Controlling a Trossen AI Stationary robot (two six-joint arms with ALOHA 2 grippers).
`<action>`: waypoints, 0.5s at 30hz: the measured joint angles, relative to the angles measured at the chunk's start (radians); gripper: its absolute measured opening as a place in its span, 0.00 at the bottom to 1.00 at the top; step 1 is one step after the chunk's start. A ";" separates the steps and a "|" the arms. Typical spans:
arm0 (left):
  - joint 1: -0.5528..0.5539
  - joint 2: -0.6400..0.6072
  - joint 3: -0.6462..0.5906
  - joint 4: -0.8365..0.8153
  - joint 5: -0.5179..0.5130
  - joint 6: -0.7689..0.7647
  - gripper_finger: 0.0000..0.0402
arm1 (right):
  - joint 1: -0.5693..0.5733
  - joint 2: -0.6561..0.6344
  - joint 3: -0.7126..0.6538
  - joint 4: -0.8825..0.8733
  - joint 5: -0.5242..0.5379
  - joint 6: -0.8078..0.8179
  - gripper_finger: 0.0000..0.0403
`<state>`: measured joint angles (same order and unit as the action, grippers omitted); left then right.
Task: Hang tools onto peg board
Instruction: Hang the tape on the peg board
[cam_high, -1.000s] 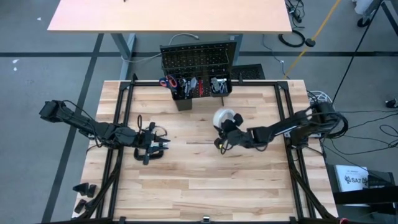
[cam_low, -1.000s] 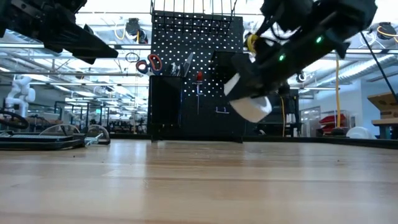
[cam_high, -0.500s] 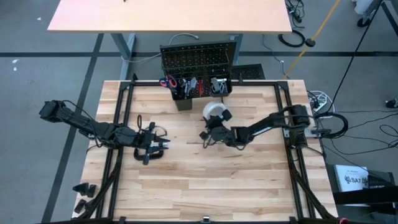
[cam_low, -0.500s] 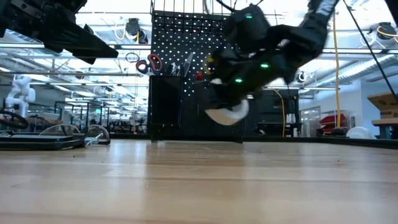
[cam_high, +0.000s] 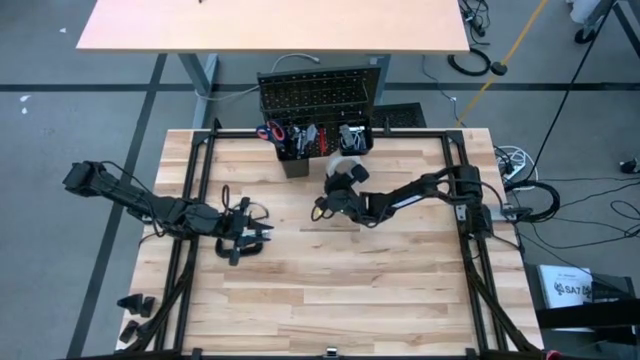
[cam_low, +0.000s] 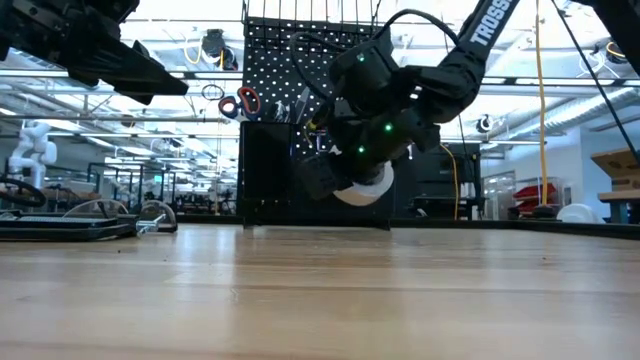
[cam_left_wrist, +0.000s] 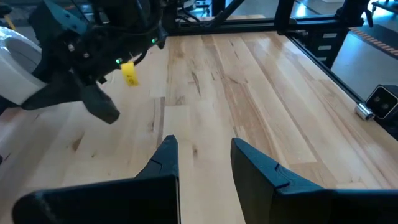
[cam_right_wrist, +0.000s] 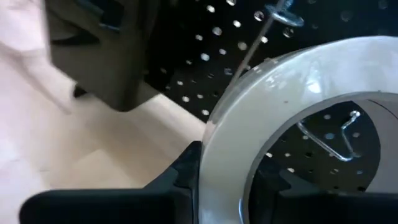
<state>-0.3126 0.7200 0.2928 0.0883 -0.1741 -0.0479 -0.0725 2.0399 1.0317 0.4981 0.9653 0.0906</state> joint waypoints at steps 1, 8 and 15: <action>0.000 0.000 0.000 0.000 0.000 0.000 0.21 | -0.008 0.000 0.001 0.001 -0.002 0.000 0.17; 0.000 0.000 0.000 0.003 0.002 0.001 0.21 | -0.082 0.003 0.001 0.022 0.004 0.002 0.17; 0.000 0.000 0.000 0.005 0.002 0.002 0.21 | -0.115 0.004 0.001 0.078 -0.025 -0.006 0.17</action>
<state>-0.3126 0.7200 0.2932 0.0929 -0.1722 -0.0457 -0.1875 2.0441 1.0325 0.5758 0.9404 0.0844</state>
